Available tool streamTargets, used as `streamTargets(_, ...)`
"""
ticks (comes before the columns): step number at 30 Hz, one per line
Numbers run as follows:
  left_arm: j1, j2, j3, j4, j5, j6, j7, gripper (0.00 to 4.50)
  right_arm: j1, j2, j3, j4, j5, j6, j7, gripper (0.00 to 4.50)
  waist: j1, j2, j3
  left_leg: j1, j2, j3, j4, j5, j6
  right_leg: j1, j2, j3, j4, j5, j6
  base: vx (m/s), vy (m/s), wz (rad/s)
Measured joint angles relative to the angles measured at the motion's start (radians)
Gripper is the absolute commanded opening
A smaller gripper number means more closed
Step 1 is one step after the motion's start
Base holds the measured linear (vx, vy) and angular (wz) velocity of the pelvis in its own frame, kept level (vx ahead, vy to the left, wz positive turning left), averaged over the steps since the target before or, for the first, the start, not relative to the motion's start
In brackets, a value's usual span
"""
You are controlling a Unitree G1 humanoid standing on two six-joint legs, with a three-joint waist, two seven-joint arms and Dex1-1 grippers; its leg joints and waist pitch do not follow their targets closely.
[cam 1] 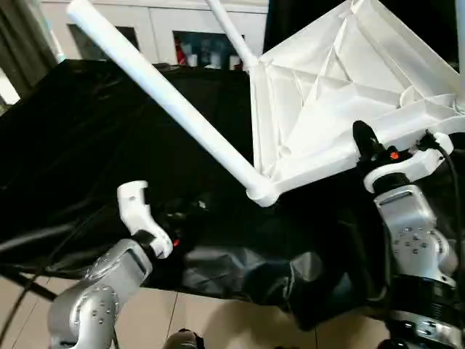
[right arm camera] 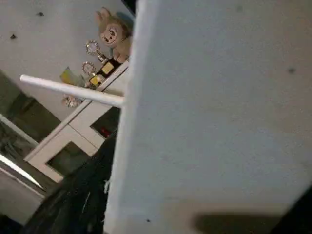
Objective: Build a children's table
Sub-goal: Flip table
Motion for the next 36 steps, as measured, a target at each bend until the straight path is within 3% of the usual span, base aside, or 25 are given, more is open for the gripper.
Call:
streamTargets(6, -0.110, 0.101, -0.149, -0.102, 0.099, -0.030, -0.076, 4.50, -0.013, -0.044, 0.044, -0.042, -0.041, 0.015, 0.002, 1.99, -0.011, 0.001, 0.000, 0.001, -0.001, 0.000, 0.001, 0.000, 0.000, 0.001, -0.001, 0.000, 0.003, -0.001, 0.002, 0.000, 0.000, 0.00)
streamTargets(10, -0.139, 0.125, -0.188, -0.101, 0.148, -0.027, -0.083, 4.50, -0.022, -0.051, 0.047, -0.047, -0.071, 0.011, -0.013, 1.99, -0.007, 0.000, 0.001, 0.000, -0.001, 0.000, 0.002, 0.000, -0.001, 0.000, -0.001, 0.000, 0.004, -0.001, 0.002, 0.000, 0.000, 0.00)
streamTargets(13, -0.213, 0.169, -0.222, -0.102, 0.175, -0.003, -0.097, 4.50, -0.045, -0.055, 0.066, -0.047, -0.125, -0.025, -0.062, 1.99, 0.001, 0.001, 0.001, -0.002, -0.002, 0.000, 0.004, 0.001, -0.001, -0.002, -0.003, -0.001, 0.008, 0.001, -0.001, 0.000, 0.000, 0.00)
streamTargets(17, -0.334, 0.154, -0.219, -0.228, 0.167, -0.030, -0.108, 4.50, -0.063, -0.076, 0.108, -0.078, -0.211, -0.046, -0.101, 1.99, 0.005, 0.000, 0.000, 0.004, -0.003, 0.001, 0.005, 0.001, -0.001, 0.003, -0.005, 0.000, 0.009, 0.000, 0.000, 0.000, 0.000, 0.00)
streamTargets(21, -0.279, 0.135, -0.210, -0.215, 0.147, -0.031, -0.115, 4.50, -0.069, -0.083, 0.136, -0.090, -0.258, -0.077, -0.094, 1.98, -0.015, -0.002, 0.001, 0.002, -0.005, 0.000, 0.005, 0.001, -0.001, 0.000, -0.007, -0.001, 0.014, -0.005, 0.006, 0.000, 0.000, 0.00)
streamTargets(26, -0.255, 0.160, -0.218, -0.203, 0.161, -0.037, -0.134, 4.50, -0.073, -0.083, 0.142, -0.086, -0.272, -0.079, -0.093, 1.97, -0.017, -0.003, 0.002, 0.002, -0.006, -0.001, 0.005, 0.001, -0.001, 0.000, -0.008, -0.001, 0.014, -0.004, 0.006, 0.000, 0.000, 0.00)
streamTargets(36, -0.344, 0.251, -0.292, -0.155, 0.353, -0.139, -0.132, 4.50, -0.102, -0.088, 0.225, -0.087, -0.353, -0.087, -0.075, 1.96, -0.025, -0.006, 0.003, 0.002, -0.007, -0.001, 0.005, 0.001, -0.001, 0.000, -0.009, -0.001, 0.015, -0.004, 0.006, 0.000, 0.000, 0.00)
